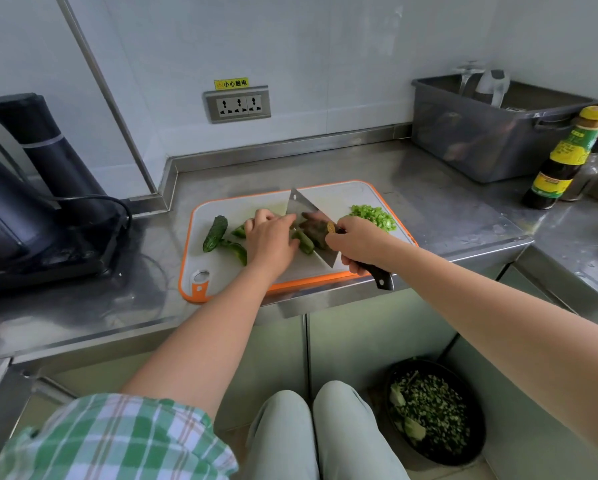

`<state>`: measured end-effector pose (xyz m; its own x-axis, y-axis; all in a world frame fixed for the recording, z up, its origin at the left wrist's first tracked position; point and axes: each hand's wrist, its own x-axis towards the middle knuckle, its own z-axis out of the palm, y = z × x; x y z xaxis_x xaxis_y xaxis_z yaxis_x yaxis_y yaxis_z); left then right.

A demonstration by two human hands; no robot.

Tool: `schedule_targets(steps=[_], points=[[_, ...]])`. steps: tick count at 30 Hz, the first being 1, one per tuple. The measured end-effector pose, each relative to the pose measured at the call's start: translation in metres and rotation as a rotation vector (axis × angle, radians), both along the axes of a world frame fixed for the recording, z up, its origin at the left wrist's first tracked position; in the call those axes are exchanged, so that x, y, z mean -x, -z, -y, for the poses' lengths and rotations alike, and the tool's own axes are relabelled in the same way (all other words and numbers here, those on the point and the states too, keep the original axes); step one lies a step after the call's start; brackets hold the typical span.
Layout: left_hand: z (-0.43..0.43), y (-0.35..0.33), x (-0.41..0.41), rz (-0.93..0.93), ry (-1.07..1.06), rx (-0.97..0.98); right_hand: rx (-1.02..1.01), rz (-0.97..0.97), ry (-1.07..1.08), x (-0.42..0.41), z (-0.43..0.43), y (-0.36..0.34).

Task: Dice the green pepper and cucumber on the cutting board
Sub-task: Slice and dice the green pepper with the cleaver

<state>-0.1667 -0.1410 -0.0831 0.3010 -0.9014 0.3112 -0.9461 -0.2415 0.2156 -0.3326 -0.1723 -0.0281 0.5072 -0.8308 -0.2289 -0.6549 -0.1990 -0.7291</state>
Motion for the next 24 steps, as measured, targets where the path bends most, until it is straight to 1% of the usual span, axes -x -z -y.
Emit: schedule_targets(steps=[3,7,9,11,15,19,22,24], points=[[-0.002,0.001,0.002,0.016,-0.145,0.029,0.078,-0.035,-0.009,-0.002,-0.004,0.004],[-0.002,0.005,0.011,0.029,-0.216,-0.017,0.163,-0.004,0.018,-0.003,-0.002,0.005],[0.001,0.006,0.015,-0.012,-0.232,-0.018,0.205,0.045,0.056,-0.001,-0.002,0.002],[0.003,0.007,0.015,-0.040,-0.241,-0.026,0.233,0.046,0.047,0.001,-0.002,-0.003],[0.005,0.004,0.018,-0.159,-0.290,-0.021,0.261,-0.075,-0.038,0.003,-0.005,-0.003],[0.006,0.005,0.022,-0.289,-0.308,0.028,0.275,-0.138,-0.057,0.003,-0.005,0.005],[0.005,0.003,0.026,-0.368,-0.290,0.093,0.249,-0.120,-0.047,0.003,-0.003,0.006],[0.004,0.000,0.028,-0.381,-0.287,0.109,0.202,-0.091,-0.045,0.000,-0.003,0.007]])
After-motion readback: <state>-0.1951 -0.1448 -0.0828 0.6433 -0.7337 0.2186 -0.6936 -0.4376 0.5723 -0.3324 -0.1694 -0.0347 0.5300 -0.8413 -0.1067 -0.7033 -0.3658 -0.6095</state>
